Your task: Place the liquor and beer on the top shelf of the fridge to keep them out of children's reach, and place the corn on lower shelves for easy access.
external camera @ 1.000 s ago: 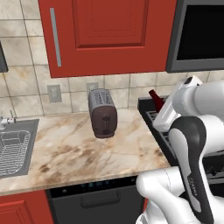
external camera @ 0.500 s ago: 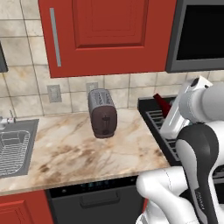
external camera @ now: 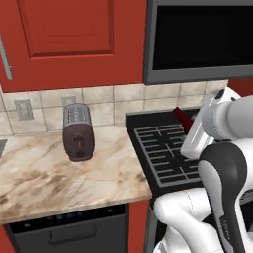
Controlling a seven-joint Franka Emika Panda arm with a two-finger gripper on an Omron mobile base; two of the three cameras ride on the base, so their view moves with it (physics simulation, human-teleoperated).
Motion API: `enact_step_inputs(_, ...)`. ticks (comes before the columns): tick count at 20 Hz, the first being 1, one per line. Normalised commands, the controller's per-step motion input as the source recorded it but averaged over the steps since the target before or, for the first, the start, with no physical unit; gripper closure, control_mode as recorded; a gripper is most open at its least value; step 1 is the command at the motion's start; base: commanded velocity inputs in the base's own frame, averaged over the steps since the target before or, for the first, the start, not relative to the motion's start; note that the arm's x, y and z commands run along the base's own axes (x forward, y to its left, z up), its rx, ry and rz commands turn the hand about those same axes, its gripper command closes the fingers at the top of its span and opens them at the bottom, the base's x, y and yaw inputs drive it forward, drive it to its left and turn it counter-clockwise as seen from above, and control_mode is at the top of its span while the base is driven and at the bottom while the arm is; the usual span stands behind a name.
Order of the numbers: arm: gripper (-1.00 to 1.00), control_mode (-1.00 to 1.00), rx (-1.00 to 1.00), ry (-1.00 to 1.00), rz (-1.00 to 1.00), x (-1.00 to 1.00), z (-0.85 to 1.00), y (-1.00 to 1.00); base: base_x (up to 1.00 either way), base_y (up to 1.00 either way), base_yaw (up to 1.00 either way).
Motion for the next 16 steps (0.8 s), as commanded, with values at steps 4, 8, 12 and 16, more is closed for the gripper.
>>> enact_step_inputs(4, 1.0, 1.0, 0.0, 0.0, 0.0, 0.0, 0.0, 0.0, -0.49, -0.69, -0.07)
enact_step_inputs(8, 1.0, 1.0, 0.0, 0.0, 0.0, 0.0, 0.0, 0.0, -0.88, -0.4, -0.01)
enact_step_inputs(12, 1.0, 1.0, 0.0, 0.0, 0.0, 0.0, 0.0, 0.0, -0.97, -0.22, 0.0)
enact_step_inputs(16, 1.0, 1.0, 0.0, 0.0, 0.0, 0.0, 0.0, 0.0, -0.76, -0.28, -0.01)
